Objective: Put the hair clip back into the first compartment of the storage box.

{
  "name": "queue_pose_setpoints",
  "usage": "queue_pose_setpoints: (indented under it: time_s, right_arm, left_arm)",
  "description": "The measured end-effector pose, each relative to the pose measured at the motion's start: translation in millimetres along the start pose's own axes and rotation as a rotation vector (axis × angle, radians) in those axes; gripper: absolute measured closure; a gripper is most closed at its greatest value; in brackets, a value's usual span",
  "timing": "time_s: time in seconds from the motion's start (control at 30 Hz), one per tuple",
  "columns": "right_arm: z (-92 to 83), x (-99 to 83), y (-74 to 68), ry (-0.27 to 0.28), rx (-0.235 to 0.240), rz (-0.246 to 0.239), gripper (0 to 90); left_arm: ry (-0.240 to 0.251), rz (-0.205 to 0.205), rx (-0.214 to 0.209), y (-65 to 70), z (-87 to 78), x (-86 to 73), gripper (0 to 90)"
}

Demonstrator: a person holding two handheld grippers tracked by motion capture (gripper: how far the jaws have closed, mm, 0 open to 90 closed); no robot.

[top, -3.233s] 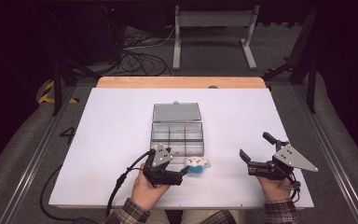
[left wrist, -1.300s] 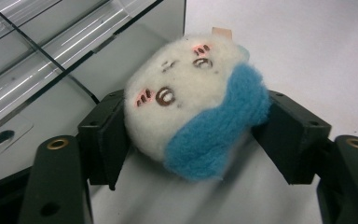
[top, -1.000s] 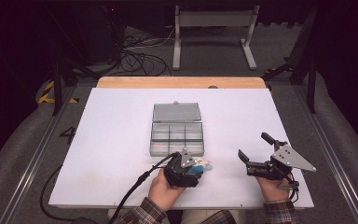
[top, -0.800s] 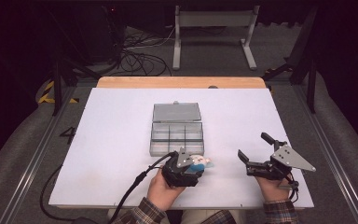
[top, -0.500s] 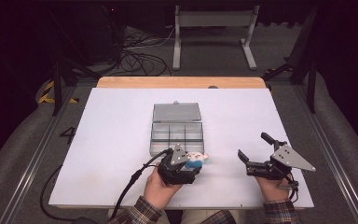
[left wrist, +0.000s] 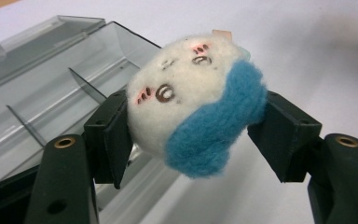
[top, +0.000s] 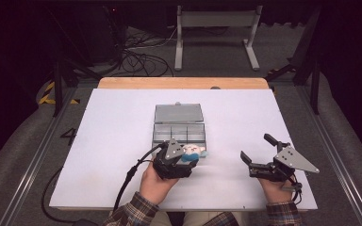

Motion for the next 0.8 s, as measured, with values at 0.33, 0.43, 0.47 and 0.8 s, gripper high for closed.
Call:
queue_pose_setpoints:
  time_s: [0.33, 0.43, 0.47, 0.8]
  right_arm:
    - [0.5, -0.3, -0.8, -0.003, 0.003, -0.005, 0.4]
    - [0.4, -0.3, -0.7, -0.003, 0.003, -0.004, 0.4]
    - [0.4, -0.3, -0.6, -0.003, 0.002, -0.004, 0.4]
    - [0.6, -0.7, -0.8, -0.003, 0.002, -0.002, 0.4]
  left_arm:
    - [0.0, 0.006, 0.035, -16.4, -2.8, 3.4, 33.9]
    - [-0.001, 0.013, 0.051, -23.4, -3.5, 4.1, 33.9]
    - [-0.001, 0.01, 0.058, -25.8, -4.0, 4.4, 33.9]
    - [-0.009, 0.003, 0.107, -50.5, -7.3, 6.3, 33.9]
Point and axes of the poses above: each handheld gripper's, and its own axes: z roughly forward along the jaws, x roughly out of its top, y roughly to its right, the point moved 9 cm from there along z, roughly forward along the jaws, and after that the axes turned 13 degrees about y, right-handed, at the moved point
